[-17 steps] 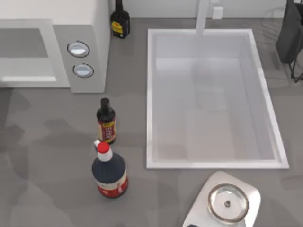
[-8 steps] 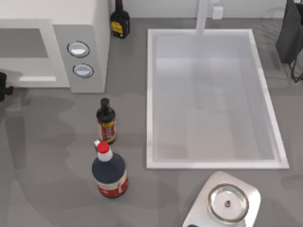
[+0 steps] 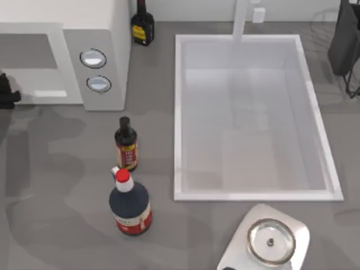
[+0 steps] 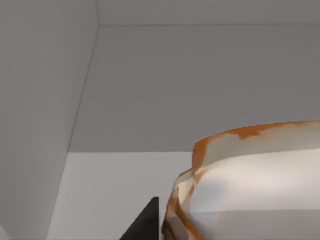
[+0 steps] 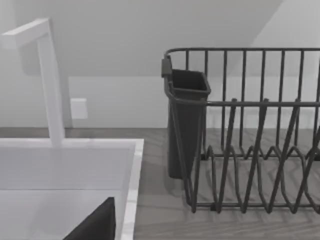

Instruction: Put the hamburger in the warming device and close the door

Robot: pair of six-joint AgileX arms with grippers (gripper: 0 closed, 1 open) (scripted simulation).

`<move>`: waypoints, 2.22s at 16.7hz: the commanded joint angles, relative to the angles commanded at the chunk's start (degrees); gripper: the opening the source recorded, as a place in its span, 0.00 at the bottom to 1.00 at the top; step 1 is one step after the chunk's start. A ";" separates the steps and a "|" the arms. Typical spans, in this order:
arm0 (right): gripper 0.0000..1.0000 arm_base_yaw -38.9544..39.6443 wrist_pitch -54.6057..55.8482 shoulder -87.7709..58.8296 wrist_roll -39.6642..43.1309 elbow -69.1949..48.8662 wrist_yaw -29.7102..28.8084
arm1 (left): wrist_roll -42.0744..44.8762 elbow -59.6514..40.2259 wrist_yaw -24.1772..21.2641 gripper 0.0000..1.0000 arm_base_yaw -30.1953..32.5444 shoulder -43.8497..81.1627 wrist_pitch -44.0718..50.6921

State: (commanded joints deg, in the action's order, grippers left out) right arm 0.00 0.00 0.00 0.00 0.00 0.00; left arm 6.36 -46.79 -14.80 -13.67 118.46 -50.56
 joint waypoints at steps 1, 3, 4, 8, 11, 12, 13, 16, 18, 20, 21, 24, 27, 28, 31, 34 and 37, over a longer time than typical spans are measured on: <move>1.00 0.00 0.00 0.00 0.00 0.00 0.00 | -0.29 0.06 -0.06 0.00 0.08 0.07 -0.39; 1.00 0.00 0.00 0.00 0.00 0.00 0.00 | -0.29 0.06 -0.06 0.00 0.08 0.07 -0.39; 1.00 0.00 0.00 0.00 0.00 0.00 0.00 | -0.29 0.06 -0.06 0.00 0.08 0.07 -0.39; 1.00 0.00 0.00 0.00 0.00 0.00 0.00 | 0.28 -1.74 -0.27 0.00 0.69 0.74 0.86; 1.00 0.00 0.00 0.00 0.00 0.00 0.00 | 1.29 -7.29 -1.12 0.00 2.79 3.49 4.89; 1.00 0.00 0.00 0.00 0.00 0.00 0.00 | 1.51 -9.73 -1.39 0.00 3.60 4.65 6.68; 1.00 0.00 0.00 0.00 0.00 0.00 0.00 | 1.61 -12.36 -1.60 0.00 4.38 5.90 8.57; 1.00 0.00 0.00 0.00 0.00 0.00 0.00 | 1.09 -21.17 -1.59 0.00 6.14 10.15 14.11; 1.00 0.00 0.00 0.00 0.00 0.00 0.00 | 0.24 -27.24 -0.86 0.00 6.55 13.34 16.89; 1.00 0.00 0.00 0.00 0.00 0.00 0.00 | -0.66 -33.10 0.35 0.00 6.44 16.76 18.37; 1.00 0.00 0.00 0.00 0.00 0.00 0.00 | -1.07 -35.78 1.07 0.00 6.22 18.46 18.57; 1.00 0.00 0.00 0.00 0.00 0.00 0.00 | -1.95 -41.69 3.19 0.00 5.33 22.73 17.84; 1.00 0.00 0.00 0.00 0.00 0.00 0.00 | -2.16 -42.97 4.07 0.00 4.90 24.71 17.56; 1.00 0.00 0.00 0.00 0.00 0.00 0.00 | -2.16 -42.97 4.07 0.00 4.90 24.71 17.56; 1.00 0.00 0.00 0.00 0.00 0.00 0.00 | -2.16 -42.97 4.07 0.08 4.90 24.71 17.56; 1.00 0.00 0.00 0.00 0.00 0.00 0.00 | -2.16 -42.97 4.07 0.30 4.90 24.71 17.56; 1.00 0.00 0.00 0.00 0.00 0.00 0.00 | -2.16 -42.97 4.07 0.53 4.90 24.71 17.56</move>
State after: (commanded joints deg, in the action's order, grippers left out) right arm 0.00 0.00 0.00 0.00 0.00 0.00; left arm 4.20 -89.76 -10.72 -8.77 143.16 -33.00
